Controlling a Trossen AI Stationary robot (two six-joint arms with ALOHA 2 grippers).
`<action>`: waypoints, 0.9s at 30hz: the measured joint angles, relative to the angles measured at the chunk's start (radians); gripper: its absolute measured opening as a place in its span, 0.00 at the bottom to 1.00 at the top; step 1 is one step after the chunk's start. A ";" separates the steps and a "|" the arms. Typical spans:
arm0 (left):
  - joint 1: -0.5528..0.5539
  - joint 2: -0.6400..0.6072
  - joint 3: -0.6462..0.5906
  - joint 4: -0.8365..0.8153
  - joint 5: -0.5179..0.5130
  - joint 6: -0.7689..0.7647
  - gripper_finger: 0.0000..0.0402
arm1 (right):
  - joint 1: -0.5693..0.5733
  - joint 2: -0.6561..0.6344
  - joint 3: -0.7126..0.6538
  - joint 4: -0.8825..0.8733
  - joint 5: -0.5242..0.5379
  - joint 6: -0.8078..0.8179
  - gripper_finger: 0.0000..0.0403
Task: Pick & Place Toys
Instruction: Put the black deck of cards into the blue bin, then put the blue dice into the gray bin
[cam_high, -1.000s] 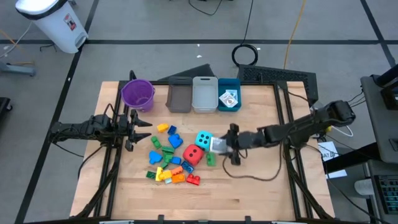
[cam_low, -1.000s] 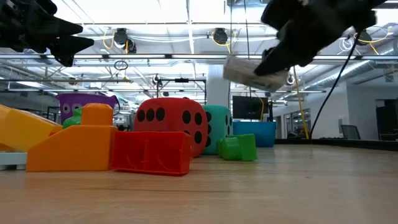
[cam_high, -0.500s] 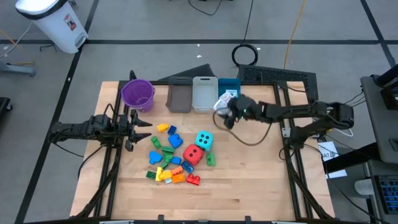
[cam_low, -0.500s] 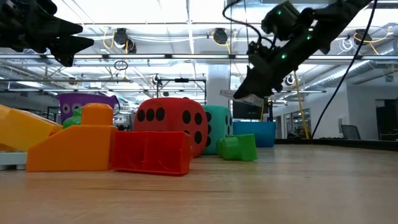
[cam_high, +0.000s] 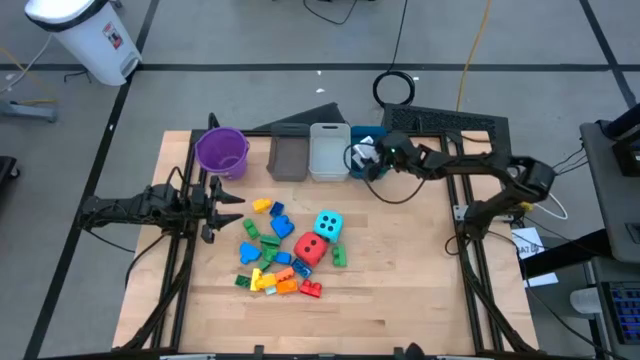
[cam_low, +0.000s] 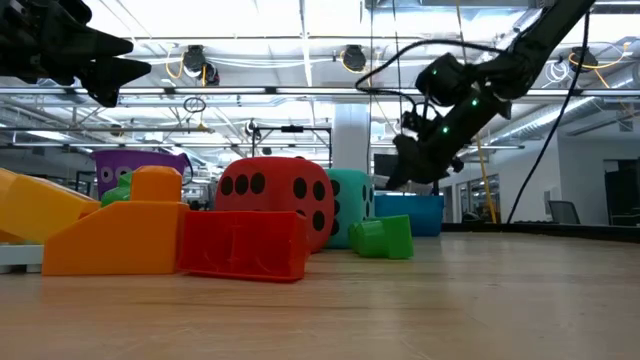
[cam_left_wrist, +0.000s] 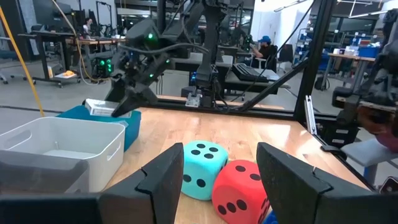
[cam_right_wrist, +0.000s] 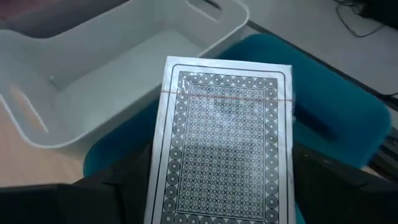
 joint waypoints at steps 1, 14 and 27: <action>0.000 0.000 0.000 0.000 0.000 0.000 0.52 | -0.004 0.010 0.000 0.010 -0.013 -0.004 0.72; 0.000 0.000 0.000 0.000 0.000 0.000 0.52 | -0.024 -0.028 0.001 0.027 -0.022 -0.055 0.88; 0.000 0.000 0.000 0.001 0.000 0.000 0.52 | 0.066 -0.046 0.000 -0.065 -0.025 -0.063 0.86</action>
